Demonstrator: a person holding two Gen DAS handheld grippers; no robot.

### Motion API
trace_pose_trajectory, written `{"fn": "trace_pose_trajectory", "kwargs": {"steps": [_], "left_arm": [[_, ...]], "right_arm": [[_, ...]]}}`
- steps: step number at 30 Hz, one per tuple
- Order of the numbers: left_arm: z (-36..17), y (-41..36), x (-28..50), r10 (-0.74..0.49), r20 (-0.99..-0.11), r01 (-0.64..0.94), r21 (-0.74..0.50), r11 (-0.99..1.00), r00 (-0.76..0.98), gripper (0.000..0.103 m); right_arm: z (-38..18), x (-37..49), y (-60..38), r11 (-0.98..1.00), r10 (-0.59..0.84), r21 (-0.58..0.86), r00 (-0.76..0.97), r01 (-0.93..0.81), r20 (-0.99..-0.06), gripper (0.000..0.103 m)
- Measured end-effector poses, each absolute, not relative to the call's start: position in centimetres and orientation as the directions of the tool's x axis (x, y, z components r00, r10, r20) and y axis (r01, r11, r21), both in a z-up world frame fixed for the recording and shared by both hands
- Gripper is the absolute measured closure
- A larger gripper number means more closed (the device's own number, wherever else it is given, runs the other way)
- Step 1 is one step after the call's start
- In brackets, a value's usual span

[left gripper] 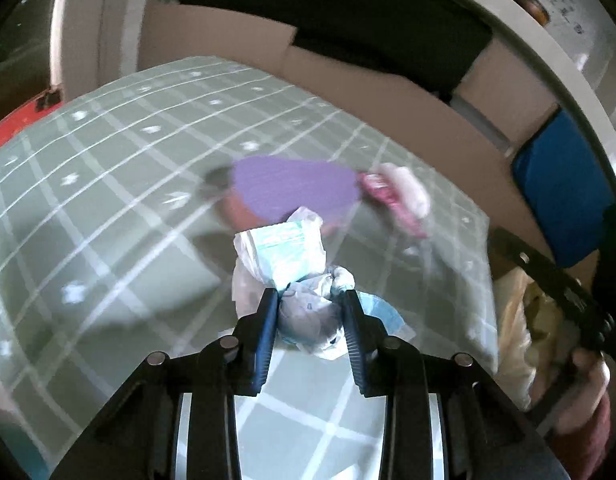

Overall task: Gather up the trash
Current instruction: 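Move both grippers back over the table toward the tissues and mask, then grasp the blue face mask with the left gripper while the right gripper grasps the white tissue ball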

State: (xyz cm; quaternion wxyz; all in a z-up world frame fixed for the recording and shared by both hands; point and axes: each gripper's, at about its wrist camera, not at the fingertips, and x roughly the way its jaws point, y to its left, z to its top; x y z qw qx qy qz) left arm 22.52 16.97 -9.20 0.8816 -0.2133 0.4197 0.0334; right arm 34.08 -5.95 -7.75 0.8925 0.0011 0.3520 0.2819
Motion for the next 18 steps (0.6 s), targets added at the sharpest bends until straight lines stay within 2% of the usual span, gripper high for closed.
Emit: {"fn": "trace_pose_trajectory", "kwargs": {"steps": [5,15,18], "left_arm": [[-9.1,19.7,21.1,-0.100,-0.750,-0.265,-0.351,0.898,0.654,0.070],[-10.0,21.1,21.9,-0.200,-0.726,-0.212,-0.433,0.876,0.658,0.069],[-10.2,21.3,22.1,-0.208,-0.722,-0.215,-0.447,0.869,0.660,0.068]], "right_arm": [[-9.4,37.0,-1.6,0.813,0.522,0.206,0.524,-0.545,-0.674,0.048],[-11.7,41.9,3.7,0.827,0.454,0.115,0.532,-0.550,-0.714,0.050],[-12.5,43.0,3.8,0.829,0.458,0.149,0.500,-0.539,-0.735,0.056]]}}
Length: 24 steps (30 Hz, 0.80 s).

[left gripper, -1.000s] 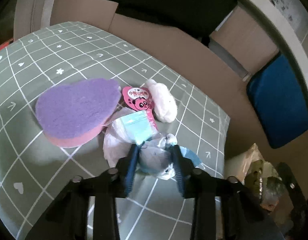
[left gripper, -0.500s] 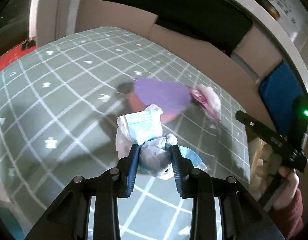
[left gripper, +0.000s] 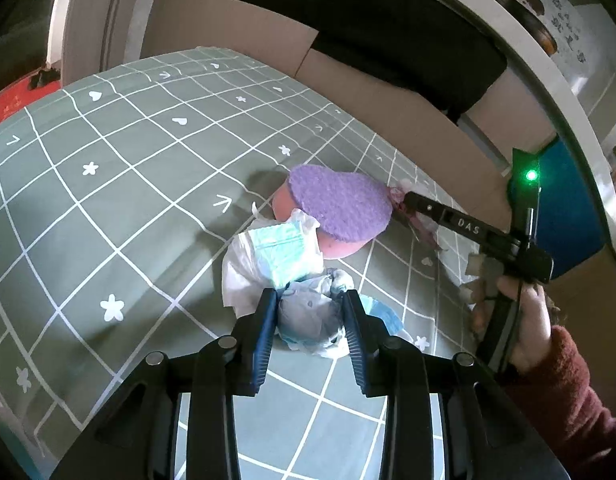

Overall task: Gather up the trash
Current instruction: 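Grasp the blue face mask with the left gripper while the right gripper grasps the white tissue ball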

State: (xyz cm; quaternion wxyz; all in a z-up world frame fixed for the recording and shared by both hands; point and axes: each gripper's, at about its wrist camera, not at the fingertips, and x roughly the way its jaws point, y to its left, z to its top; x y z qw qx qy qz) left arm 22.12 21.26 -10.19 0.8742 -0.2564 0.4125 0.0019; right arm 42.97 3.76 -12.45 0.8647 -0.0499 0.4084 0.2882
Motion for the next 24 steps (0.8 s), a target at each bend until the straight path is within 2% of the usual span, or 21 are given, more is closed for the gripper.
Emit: {"fn": "trace_pose_trajectory", "kwargs": {"steps": [4,7,17,22,24], "left_arm": [[-10.4,21.6,22.3,-0.214,-0.717,-0.228,-0.466,0.855,0.664,0.068],[-10.5,21.7,22.5,-0.212,-0.718,-0.239,-0.472,0.849,0.663,0.067],[-10.4,21.2,23.1,-0.165,-0.733,-0.283,-0.445,0.850,0.659,0.065],[-10.2,20.4,22.9,-0.121,-0.735,-0.274,-0.393,0.878,0.667,0.065],[-10.2,20.3,22.9,-0.112,-0.735,-0.280,-0.389,0.878,0.669,0.065]], "right_arm": [[-12.6,42.7,2.9,0.828,0.481,0.198,0.481,-0.525,-0.733,0.076],[-11.9,41.0,2.3,0.817,0.489,0.187,0.486,-0.545,-0.724,0.080],[-12.1,33.6,-0.6,0.807,0.500,0.209,0.451,-0.552,-0.739,0.080],[-12.6,31.5,-1.4,0.811,0.489,0.189,0.464,-0.554,-0.739,0.076],[-12.7,31.4,-1.4,0.812,0.487,0.185,0.467,-0.554,-0.738,0.071]]}}
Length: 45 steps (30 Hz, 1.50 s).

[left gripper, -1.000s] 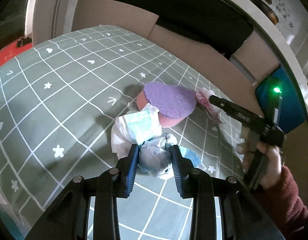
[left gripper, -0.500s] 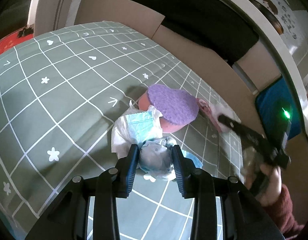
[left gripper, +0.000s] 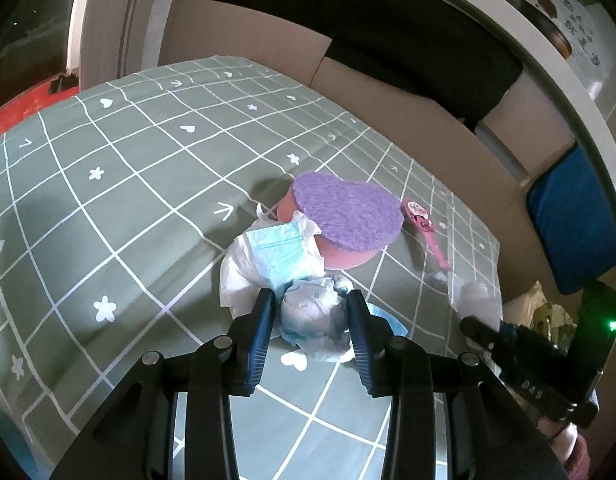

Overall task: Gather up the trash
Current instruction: 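Grasp the blue face mask with the left gripper while the right gripper grasps the white tissue ball, then lift the mask and tissue and carry both over the bin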

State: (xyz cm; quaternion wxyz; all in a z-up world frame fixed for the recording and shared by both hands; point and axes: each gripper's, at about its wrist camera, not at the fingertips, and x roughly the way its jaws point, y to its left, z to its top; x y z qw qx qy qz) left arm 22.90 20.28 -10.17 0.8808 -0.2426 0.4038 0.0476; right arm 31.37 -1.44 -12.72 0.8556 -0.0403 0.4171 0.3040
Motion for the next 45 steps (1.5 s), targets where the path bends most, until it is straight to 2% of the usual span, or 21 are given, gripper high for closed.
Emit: {"fn": "trace_pose_trajectory", "kwargs": {"steps": [2,6,8,15,16,18,20,21,27,35,45], "left_arm": [[-10.2,20.3,22.9,-0.107,-0.734,-0.284,-0.387,0.877,0.670,0.065],[-10.2,20.2,22.9,-0.097,-0.736,-0.290,-0.380,0.879,0.670,0.065],[-10.2,20.2,23.0,-0.093,-0.737,-0.292,-0.376,0.880,0.670,0.065],[-10.3,20.0,22.9,-0.092,-0.736,-0.297,-0.380,0.876,0.670,0.065],[-10.3,20.0,23.0,-0.092,-0.737,-0.298,-0.380,0.876,0.670,0.065],[-10.3,20.1,23.0,-0.094,-0.736,-0.299,-0.384,0.873,0.670,0.065],[-10.3,20.0,23.0,-0.094,-0.737,-0.302,-0.385,0.872,0.670,0.065],[-10.3,20.0,23.0,-0.092,-0.738,-0.303,-0.383,0.872,0.668,0.065],[-9.2,19.0,23.0,-0.060,-0.746,-0.297,-0.336,0.894,0.663,0.069],[-3.9,15.1,21.9,-0.034,-0.654,-0.192,-0.271,0.943,0.756,0.070],[2.5,6.0,22.7,-0.177,-0.511,0.070,-0.222,0.973,0.841,0.070]], "right_arm": [[-13.2,31.5,-1.4,0.806,0.494,0.202,0.446,-0.556,-0.746,0.063],[-13.3,31.4,-1.3,0.793,0.518,0.219,0.441,-0.568,-0.733,0.058],[-13.4,31.5,-1.6,0.780,0.546,0.254,0.422,-0.572,-0.724,0.050],[-13.2,32.4,-2.1,0.752,0.597,0.340,0.364,-0.565,-0.715,0.046],[-13.2,32.4,-2.0,0.755,0.592,0.333,0.368,-0.564,-0.717,0.047],[-12.9,32.2,-1.6,0.778,0.556,0.274,0.416,-0.566,-0.720,0.056],[-12.5,31.8,-1.1,0.792,0.519,0.194,0.470,-0.579,-0.714,0.082],[-12.4,31.9,-1.1,0.789,0.518,0.187,0.471,-0.585,-0.714,0.084],[-11.2,31.8,-1.7,0.795,0.523,0.189,0.493,-0.577,-0.695,0.085],[-6.8,29.6,-4.6,0.817,0.528,0.175,0.590,-0.550,-0.611,0.085],[-0.8,26.0,-12.8,0.879,0.469,0.173,0.742,-0.444,-0.479,0.085]]}}
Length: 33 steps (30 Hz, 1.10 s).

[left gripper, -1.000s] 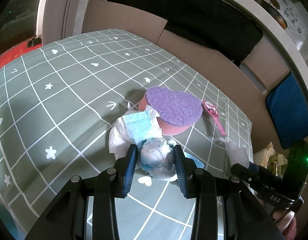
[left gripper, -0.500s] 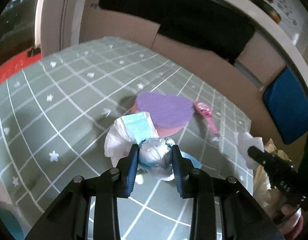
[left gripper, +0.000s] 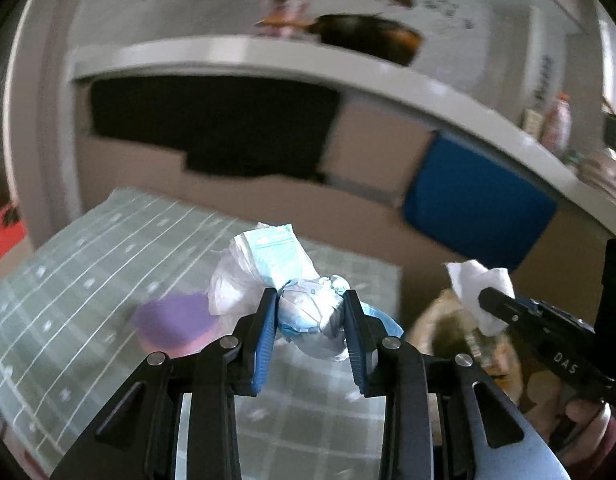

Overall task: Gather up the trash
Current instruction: 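Lift the mask and tissue and carry both over the bin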

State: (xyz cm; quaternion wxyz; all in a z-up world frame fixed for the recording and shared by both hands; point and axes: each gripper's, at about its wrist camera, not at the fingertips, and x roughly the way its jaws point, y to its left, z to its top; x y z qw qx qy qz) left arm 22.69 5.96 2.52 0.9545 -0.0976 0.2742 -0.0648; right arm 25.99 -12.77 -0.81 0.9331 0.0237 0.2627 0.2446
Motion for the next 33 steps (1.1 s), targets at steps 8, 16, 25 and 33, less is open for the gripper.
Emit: {"fn": "trace_pose_trajectory", "kwargs": {"steps": [8,16,25,33], "left_arm": [[5.5,-2.5,23.4,-0.307,-0.435,0.268,-0.150,0.952,0.846,0.070],[5.5,-8.8,23.7,-0.396,-0.458,0.382,-0.128,0.915,0.796,0.070],[3.9,-11.4,24.3,-0.405,-0.499,0.409,-0.107,0.906,0.766,0.070],[2.4,-13.1,25.2,-0.446,-0.527,0.449,-0.132,0.884,0.723,0.070]], "right_arm": [[2.7,23.2,-20.4,0.936,0.352,0.160,0.847,-0.313,-0.398,0.085],[4.0,20.7,-26.0,0.973,0.224,0.139,0.906,-0.186,-0.359,0.085],[2.3,20.1,-30.1,0.975,0.179,0.193,0.908,-0.112,-0.379,0.085],[0.7,20.3,-31.1,0.976,0.162,0.202,0.905,-0.086,-0.393,0.085]]}}
